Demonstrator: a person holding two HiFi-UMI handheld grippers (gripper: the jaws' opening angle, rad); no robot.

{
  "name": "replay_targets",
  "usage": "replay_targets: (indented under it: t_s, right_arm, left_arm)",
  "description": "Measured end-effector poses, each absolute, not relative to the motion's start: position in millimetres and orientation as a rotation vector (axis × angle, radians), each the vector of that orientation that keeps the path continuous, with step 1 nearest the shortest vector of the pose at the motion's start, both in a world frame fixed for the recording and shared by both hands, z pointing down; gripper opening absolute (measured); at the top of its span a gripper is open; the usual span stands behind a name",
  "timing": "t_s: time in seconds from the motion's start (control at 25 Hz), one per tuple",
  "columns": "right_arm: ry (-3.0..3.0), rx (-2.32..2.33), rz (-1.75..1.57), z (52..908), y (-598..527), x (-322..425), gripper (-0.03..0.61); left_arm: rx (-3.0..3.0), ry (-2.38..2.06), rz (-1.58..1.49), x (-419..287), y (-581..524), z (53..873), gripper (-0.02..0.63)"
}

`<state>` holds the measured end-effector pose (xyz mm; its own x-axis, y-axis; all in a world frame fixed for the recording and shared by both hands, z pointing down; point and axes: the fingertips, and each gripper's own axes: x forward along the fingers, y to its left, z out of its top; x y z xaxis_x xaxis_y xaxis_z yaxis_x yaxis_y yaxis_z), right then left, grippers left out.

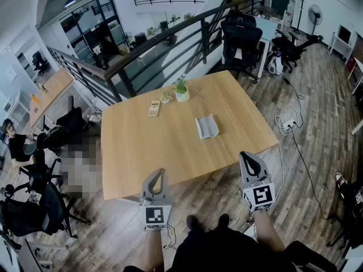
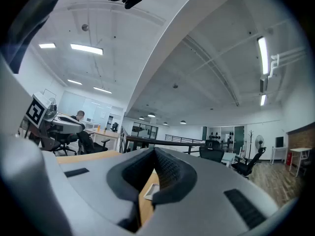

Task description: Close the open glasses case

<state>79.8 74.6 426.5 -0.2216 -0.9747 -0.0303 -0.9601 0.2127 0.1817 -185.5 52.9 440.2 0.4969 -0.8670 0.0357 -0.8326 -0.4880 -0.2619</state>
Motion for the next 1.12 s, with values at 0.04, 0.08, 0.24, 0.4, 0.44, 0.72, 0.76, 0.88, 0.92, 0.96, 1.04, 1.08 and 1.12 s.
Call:
replay_targets:
  t_s: [0.04,0.08,0.24,0.4,0.44,0.72,0.76,0.88,0.92,0.96,1.04,1.08,1.12]
  right_arm:
    - [-2.378,1.896,-0.258,425,73,84,0.015]
    - [-2.382,1.893,-0.267,425,71,88,0.015]
    - [-2.399,1.895,-0.254,425,69,100,0.015]
    - [-2.461,1.896,-0.240,421,69,109,0.015]
    - [-2.458,1.894,-0.236,422,70,113,0.015]
    - [-2.459,1.868,-0.165,439,77,143,0.015]
    - [-2.463,1.863,-0.151,443,79,147,0.015]
    - [-2.468,1.854,-0.117,457,79,164,0.015]
    - [-2.466,1.858,-0.095,461,78,169,0.015]
    - [-2.466,1.863,-0.074,465,78,173,0.015]
    - [-2.468,1.867,-0.038,471,75,178,0.015]
    - [-2.466,1.863,-0.021,474,72,180,0.015]
    - [-2.463,1.858,-0.007,478,69,181,0.015]
  left_arm:
    - [-2.526,1.462,-0.233,-182,52,441,0.009]
    - [-2.525,1.469,-0.227,-178,52,441,0.009]
    - [-2.519,1.473,-0.241,-165,50,442,0.009]
    - [-2.515,1.496,-0.256,-154,47,439,0.009]
    - [-2.508,1.493,-0.263,-151,47,439,0.009]
    - [-2.490,1.486,-0.316,-125,51,443,0.009]
    - [-2.491,1.495,-0.316,-120,53,442,0.009]
    - [-2.487,1.501,-0.337,-105,54,446,0.009]
    - [-2.493,1.490,-0.355,-99,54,448,0.009]
    - [-2.500,1.475,-0.377,-94,54,451,0.009]
    - [-2.513,1.461,-0.423,-88,51,458,0.009]
    - [-2.522,1.463,-0.438,-86,48,461,0.009]
    - [-2.534,1.462,-0.446,-85,46,465,0.009]
